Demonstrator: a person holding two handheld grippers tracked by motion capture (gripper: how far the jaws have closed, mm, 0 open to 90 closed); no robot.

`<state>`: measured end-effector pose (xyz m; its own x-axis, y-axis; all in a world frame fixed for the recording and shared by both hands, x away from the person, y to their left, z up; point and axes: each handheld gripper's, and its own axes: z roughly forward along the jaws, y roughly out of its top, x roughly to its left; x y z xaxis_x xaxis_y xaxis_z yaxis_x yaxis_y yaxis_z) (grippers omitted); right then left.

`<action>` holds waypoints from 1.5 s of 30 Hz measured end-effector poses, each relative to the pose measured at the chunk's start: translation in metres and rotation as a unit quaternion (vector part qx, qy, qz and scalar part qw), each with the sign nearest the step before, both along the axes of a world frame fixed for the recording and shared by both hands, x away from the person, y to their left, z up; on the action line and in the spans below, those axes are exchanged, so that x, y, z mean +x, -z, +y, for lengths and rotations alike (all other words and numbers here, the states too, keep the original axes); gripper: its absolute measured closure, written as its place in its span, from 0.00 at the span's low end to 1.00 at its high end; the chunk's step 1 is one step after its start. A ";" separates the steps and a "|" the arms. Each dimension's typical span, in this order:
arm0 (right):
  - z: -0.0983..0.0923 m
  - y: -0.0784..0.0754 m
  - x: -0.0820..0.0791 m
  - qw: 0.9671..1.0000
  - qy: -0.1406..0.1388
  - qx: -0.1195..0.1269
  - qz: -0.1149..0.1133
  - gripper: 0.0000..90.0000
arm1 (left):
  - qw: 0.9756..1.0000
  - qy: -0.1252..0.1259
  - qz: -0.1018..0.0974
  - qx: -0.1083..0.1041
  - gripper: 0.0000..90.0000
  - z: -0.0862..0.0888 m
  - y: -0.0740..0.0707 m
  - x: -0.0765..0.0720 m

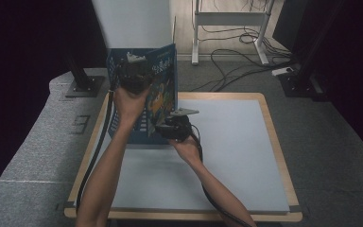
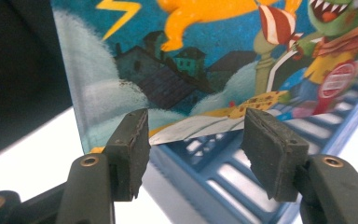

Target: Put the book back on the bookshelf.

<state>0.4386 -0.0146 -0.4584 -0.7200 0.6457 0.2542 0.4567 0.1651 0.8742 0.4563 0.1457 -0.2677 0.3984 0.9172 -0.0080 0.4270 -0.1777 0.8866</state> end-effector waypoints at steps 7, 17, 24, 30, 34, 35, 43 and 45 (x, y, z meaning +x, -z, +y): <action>0.015 -0.004 -0.011 0.999 -0.030 0.016 -0.011 0.29 | 1.000 -0.003 0.000 -0.001 0.92 -0.001 -0.001 -0.001; 0.013 -0.007 -0.014 0.998 -0.038 0.051 -0.003 0.26 | 1.000 -0.007 -0.002 -0.002 0.92 -0.003 0.000 -0.002; 0.029 -0.010 -0.018 0.999 -0.022 0.007 -0.023 0.29 | 1.000 -0.011 -0.004 0.001 0.92 -0.005 0.000 -0.004; 0.030 -0.008 -0.016 1.000 -0.012 -0.008 -0.024 0.32 | 1.000 -0.011 -0.009 -0.011 0.93 0.000 0.001 -0.008; 0.027 -0.007 -0.012 1.000 -0.005 -0.009 -0.022 0.33 | 1.000 -0.010 -0.016 -0.025 0.93 0.003 0.001 -0.011; 0.026 -0.007 -0.012 1.000 -0.001 -0.009 -0.023 0.33 | 0.999 -0.010 -0.017 -0.026 0.93 0.003 0.000 -0.012; 0.019 -0.009 -0.008 0.999 0.010 -0.027 -0.038 0.39 | 0.999 -0.013 -0.031 -0.040 0.93 0.004 0.001 -0.016; 0.018 -0.008 -0.007 0.999 0.011 -0.033 -0.039 0.39 | 0.998 -0.014 -0.033 -0.041 0.93 0.003 0.004 -0.016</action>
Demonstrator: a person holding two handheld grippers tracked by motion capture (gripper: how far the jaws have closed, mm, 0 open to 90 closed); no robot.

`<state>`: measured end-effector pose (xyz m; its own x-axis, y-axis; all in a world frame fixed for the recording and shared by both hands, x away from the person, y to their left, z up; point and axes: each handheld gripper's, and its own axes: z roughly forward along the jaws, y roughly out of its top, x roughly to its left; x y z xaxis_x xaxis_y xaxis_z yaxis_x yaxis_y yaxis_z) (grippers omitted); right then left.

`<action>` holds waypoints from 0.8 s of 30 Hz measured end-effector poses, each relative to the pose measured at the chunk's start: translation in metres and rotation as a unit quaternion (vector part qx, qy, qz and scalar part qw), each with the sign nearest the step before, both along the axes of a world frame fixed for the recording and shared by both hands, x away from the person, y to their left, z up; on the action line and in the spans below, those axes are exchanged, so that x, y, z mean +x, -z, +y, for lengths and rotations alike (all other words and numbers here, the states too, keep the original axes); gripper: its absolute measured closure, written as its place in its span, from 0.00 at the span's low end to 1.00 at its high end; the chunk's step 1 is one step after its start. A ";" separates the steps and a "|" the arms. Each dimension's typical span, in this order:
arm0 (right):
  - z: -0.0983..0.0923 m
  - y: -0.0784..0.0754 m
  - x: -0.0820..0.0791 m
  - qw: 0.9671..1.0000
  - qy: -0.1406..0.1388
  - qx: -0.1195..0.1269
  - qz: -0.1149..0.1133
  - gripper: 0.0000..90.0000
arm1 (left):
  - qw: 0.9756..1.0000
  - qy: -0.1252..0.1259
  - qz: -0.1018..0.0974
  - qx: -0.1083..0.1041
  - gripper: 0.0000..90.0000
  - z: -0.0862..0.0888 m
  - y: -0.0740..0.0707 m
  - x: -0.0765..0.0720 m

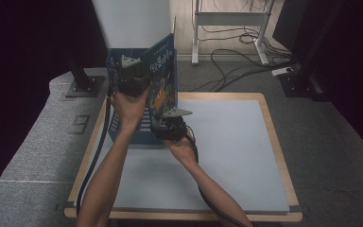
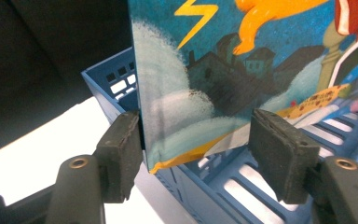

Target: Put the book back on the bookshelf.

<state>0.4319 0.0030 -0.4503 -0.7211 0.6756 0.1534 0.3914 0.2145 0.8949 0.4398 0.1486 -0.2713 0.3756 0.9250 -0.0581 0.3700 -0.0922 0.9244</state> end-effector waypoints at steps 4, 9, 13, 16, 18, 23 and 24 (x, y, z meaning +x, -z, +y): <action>-0.002 0.003 0.003 1.000 0.006 -0.005 -0.001 0.42 | 1.000 -0.005 -0.008 -0.003 0.92 -0.002 0.006 -0.001; -0.003 0.007 0.008 1.000 0.011 -0.016 -0.002 0.43 | 1.000 -0.010 -0.020 -0.009 0.92 -0.002 0.012 -0.002; -0.004 0.007 0.010 1.000 0.017 -0.022 -0.008 0.45 | 1.000 -0.012 -0.028 -0.007 0.92 -0.003 0.014 -0.002; -0.004 0.008 0.014 1.000 0.015 -0.024 -0.004 0.44 | 0.999 -0.012 -0.032 -0.004 0.92 -0.005 0.017 -0.003; -0.004 0.011 0.016 0.999 0.015 -0.028 -0.001 0.44 | 0.999 -0.012 -0.033 -0.003 0.92 -0.006 0.022 -0.004; -0.006 0.019 0.019 0.999 0.014 -0.032 0.008 0.44 | 0.999 -0.018 -0.032 -0.012 0.92 -0.004 0.033 -0.003; -0.007 0.020 0.020 0.999 0.014 -0.029 0.009 0.44 | 0.999 -0.020 -0.033 -0.014 0.92 -0.003 0.036 -0.003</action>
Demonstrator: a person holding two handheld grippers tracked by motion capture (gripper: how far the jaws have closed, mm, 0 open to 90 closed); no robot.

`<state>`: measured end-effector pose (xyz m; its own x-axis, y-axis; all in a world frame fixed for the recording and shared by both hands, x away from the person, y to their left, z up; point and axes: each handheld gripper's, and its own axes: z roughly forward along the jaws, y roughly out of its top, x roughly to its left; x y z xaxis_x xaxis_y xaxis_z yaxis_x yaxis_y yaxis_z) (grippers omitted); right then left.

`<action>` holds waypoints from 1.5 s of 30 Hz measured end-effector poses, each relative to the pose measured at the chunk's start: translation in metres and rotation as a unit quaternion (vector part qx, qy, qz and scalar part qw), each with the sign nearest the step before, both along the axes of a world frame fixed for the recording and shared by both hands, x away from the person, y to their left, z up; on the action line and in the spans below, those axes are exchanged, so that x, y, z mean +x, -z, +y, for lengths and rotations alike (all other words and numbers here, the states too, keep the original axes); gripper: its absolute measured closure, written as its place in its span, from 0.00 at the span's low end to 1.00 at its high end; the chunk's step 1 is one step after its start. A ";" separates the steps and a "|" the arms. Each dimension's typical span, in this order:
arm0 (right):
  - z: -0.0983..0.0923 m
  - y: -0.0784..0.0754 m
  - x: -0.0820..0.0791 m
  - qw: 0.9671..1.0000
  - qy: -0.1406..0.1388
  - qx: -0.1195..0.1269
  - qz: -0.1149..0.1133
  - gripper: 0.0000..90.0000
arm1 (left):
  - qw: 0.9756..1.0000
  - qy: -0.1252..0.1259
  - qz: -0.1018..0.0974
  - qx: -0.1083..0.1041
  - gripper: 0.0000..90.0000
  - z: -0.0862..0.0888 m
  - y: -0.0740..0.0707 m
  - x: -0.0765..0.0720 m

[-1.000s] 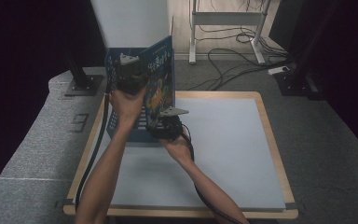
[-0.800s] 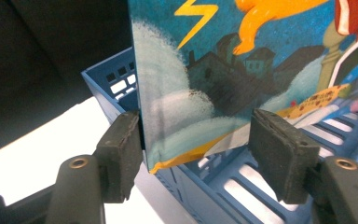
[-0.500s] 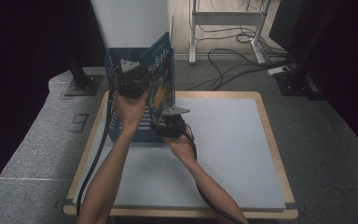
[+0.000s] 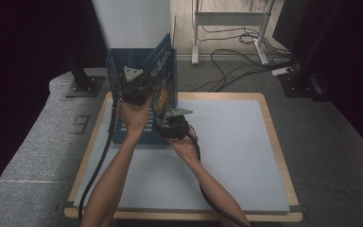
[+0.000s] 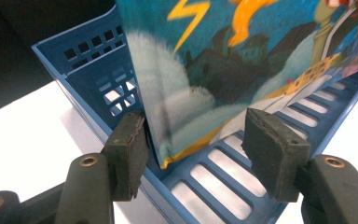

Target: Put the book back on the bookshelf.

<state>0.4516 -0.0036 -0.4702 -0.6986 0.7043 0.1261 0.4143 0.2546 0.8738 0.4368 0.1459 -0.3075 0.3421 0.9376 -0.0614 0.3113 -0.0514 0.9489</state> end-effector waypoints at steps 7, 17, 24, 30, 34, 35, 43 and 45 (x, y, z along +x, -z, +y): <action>0.000 -0.002 -0.001 1.000 -0.011 0.001 0.003 0.43 | 1.000 0.003 0.007 0.002 0.92 -0.003 0.018 0.001; -0.022 -0.005 -0.005 1.000 -0.007 0.026 0.003 0.43 | 1.000 0.005 0.001 0.006 0.92 0.000 0.040 -0.004; -0.034 -0.009 -0.011 0.999 -0.016 0.034 -0.003 0.38 | 1.000 0.022 0.003 0.012 0.89 0.008 0.056 -0.013; -0.039 -0.015 -0.017 0.999 -0.027 0.026 -0.015 0.36 | 1.000 0.028 -0.002 0.001 0.83 0.016 0.060 -0.013; -0.046 -0.019 -0.018 0.999 -0.029 0.024 -0.019 0.34 | 0.999 0.031 -0.007 0.014 0.69 0.019 0.063 -0.015; -0.047 -0.019 -0.018 0.999 -0.028 0.024 -0.020 0.34 | 0.999 0.032 -0.008 0.018 0.66 0.021 0.064 -0.016; -0.059 -0.019 -0.020 0.999 -0.031 0.019 -0.021 0.28 | 0.997 0.075 -0.004 0.016 0.35 0.029 0.061 -0.024; -0.063 -0.020 -0.021 0.999 -0.033 0.017 -0.021 0.26 | 0.996 0.084 0.005 0.021 0.25 0.031 0.060 -0.026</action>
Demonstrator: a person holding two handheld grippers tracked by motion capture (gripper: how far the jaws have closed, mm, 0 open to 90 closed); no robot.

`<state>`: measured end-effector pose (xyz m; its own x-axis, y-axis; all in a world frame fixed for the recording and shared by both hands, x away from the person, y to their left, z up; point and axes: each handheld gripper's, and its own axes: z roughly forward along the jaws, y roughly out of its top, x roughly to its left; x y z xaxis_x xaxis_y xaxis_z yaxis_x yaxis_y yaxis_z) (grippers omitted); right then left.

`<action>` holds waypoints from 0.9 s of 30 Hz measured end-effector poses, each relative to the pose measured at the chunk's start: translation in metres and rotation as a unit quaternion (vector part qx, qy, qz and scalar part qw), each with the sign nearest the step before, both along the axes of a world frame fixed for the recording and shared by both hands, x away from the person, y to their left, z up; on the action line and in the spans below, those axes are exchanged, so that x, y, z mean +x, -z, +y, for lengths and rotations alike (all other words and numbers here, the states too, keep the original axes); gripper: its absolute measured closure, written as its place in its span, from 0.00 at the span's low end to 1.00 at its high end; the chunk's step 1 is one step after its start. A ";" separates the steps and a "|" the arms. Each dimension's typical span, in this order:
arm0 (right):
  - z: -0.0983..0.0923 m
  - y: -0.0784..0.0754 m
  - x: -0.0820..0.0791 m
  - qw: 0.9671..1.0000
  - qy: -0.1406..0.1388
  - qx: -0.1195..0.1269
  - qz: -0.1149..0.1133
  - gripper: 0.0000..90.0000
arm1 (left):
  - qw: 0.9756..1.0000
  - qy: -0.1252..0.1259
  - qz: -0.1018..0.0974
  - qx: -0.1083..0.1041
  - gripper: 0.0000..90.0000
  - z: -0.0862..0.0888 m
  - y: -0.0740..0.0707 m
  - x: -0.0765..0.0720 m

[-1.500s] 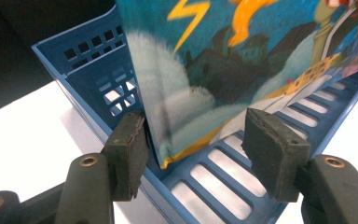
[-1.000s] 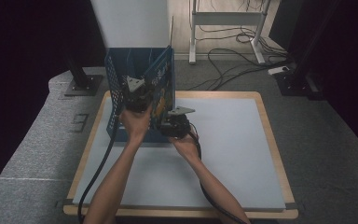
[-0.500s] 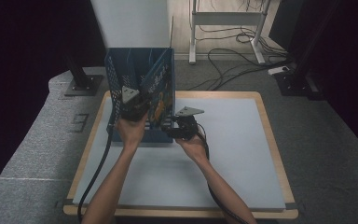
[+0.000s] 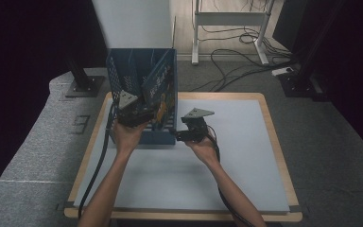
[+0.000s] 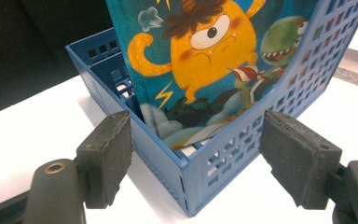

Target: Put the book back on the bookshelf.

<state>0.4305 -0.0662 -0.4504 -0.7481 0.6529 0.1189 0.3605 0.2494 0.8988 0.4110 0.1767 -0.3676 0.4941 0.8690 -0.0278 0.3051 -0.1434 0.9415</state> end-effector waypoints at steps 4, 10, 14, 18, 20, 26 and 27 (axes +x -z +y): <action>-0.007 -0.002 -0.001 1.000 -0.001 0.001 -0.001 0.24 | 1.000 0.015 0.013 0.024 0.14 0.005 0.004 -0.004; -0.019 -0.005 -0.006 1.000 -0.001 0.002 -0.004 0.19 | 0.999 0.037 0.025 0.018 0.06 0.013 0.009 -0.011; -0.029 -0.008 -0.011 1.000 -0.001 0.003 -0.007 0.15 | 0.998 0.049 0.020 0.028 0.01 0.017 0.010 -0.018; -0.040 -0.011 -0.017 1.000 -0.005 -0.005 -0.009 0.14 | 0.997 0.069 0.015 0.028 0.00 0.022 0.013 -0.027; -0.046 -0.012 -0.021 1.000 -0.003 -0.010 -0.011 0.10 | 0.996 0.080 0.018 0.028 0.00 0.025 0.015 -0.030; -0.069 -0.011 -0.034 0.999 0.011 -0.039 -0.015 0.00 | 0.995 0.097 0.028 0.026 0.00 0.036 0.026 -0.041; -0.073 -0.010 -0.036 0.999 0.014 -0.043 -0.014 0.00 | 0.994 0.098 0.029 0.025 0.00 0.038 0.027 -0.043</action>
<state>0.3945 -0.1388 -0.4400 -0.7321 0.6799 0.0408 0.3431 0.3164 0.8844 0.3682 0.2145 -0.3942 0.6535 0.7567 -0.0209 0.3201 -0.2512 0.9135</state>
